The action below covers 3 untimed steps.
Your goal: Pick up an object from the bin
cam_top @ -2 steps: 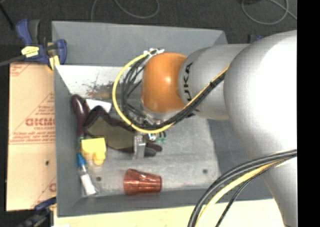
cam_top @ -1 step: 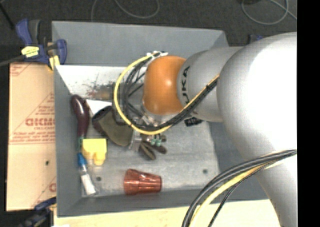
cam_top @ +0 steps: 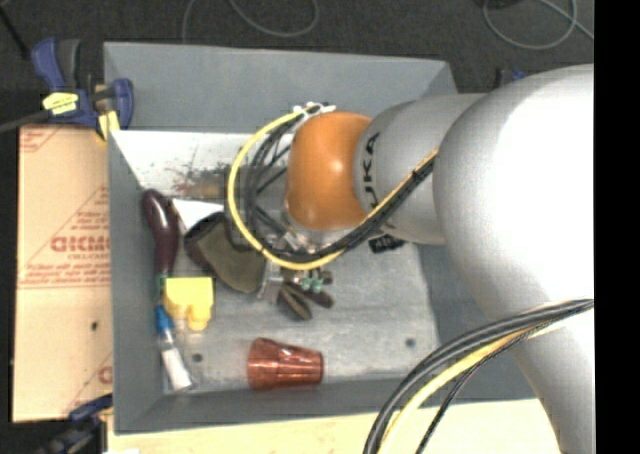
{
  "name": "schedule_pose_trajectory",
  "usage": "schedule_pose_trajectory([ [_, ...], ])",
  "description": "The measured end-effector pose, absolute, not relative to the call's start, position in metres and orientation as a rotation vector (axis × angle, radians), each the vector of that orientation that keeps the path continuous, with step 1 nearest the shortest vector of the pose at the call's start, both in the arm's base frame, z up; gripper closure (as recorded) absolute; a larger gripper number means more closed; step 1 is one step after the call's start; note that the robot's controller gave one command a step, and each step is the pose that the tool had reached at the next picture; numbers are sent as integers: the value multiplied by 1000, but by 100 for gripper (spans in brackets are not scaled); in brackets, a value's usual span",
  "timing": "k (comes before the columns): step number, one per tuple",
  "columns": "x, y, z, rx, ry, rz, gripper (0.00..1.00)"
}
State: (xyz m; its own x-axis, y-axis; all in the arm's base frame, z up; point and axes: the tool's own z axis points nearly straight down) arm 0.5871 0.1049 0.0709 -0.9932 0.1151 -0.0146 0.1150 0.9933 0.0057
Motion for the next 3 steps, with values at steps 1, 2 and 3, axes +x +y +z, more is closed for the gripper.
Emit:
schedule_pose_trajectory([
  [1, 586, 105, 73, 180, 3123, 7, 100],
  [2, 587, 105, 80, 180, 3121, 8, 100],
  [3, 585, 104, 90, 180, 3126, 7, 100],
])
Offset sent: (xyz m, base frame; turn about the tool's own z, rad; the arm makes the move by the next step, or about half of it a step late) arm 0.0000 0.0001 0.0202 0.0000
